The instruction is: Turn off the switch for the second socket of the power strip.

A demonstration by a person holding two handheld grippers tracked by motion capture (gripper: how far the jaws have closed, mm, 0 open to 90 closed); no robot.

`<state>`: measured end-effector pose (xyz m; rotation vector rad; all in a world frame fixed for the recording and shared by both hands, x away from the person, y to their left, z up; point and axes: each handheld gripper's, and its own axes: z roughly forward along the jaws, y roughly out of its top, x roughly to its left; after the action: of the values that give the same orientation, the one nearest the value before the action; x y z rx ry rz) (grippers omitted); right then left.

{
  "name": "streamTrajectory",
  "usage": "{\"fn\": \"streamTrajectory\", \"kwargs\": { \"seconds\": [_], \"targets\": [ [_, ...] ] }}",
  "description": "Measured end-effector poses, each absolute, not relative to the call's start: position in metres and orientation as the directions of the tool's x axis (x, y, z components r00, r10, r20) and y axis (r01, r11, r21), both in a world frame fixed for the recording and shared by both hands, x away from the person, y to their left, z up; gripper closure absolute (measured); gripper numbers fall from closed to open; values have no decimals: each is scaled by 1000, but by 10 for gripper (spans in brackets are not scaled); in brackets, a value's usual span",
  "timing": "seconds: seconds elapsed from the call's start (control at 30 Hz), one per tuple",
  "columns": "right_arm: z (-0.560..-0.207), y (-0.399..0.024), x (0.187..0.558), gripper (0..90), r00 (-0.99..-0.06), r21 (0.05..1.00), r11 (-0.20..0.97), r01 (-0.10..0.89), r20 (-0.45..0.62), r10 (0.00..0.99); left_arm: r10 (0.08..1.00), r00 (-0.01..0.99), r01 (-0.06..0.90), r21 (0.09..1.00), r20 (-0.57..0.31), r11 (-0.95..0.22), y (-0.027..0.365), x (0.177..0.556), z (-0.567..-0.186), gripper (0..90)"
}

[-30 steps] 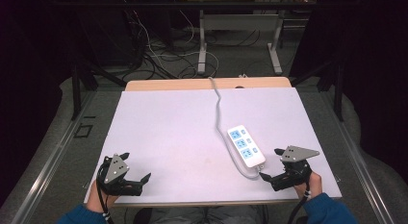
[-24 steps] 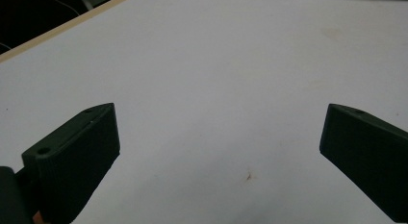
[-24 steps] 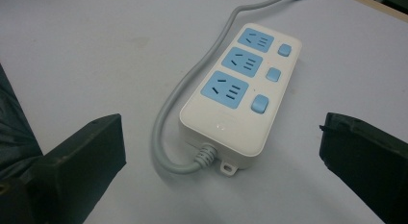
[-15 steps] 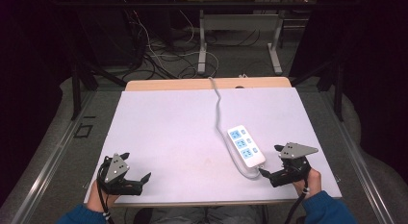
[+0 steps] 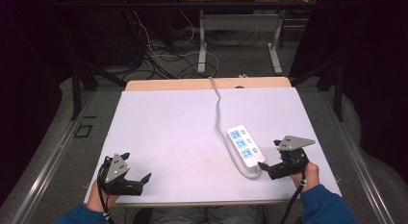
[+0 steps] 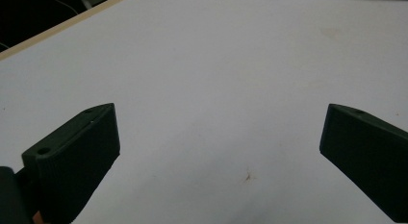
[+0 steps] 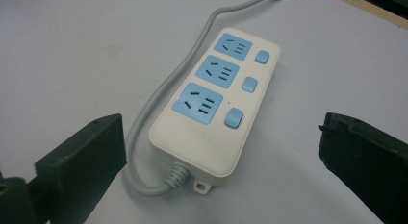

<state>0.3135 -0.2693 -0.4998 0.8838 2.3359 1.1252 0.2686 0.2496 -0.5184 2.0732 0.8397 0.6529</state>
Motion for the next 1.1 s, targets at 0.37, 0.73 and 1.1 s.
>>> {"fn": "streamTrajectory", "kwargs": {
  "seconds": [0.37,0.73,1.1],
  "targets": [
    [-496,-270,326,22,-702,801,460,384,-70,709,744,648,336,814,165,-474,249,269,-518,3],
    [-495,-269,337,22,-694,794,454,404,-58,718,743,647,335,813,169,-477,249,269,-518,3],
    [-495,-268,349,22,-680,789,446,422,-50,731,744,645,335,812,173,-478,249,268,-518,3]
  ]
}}
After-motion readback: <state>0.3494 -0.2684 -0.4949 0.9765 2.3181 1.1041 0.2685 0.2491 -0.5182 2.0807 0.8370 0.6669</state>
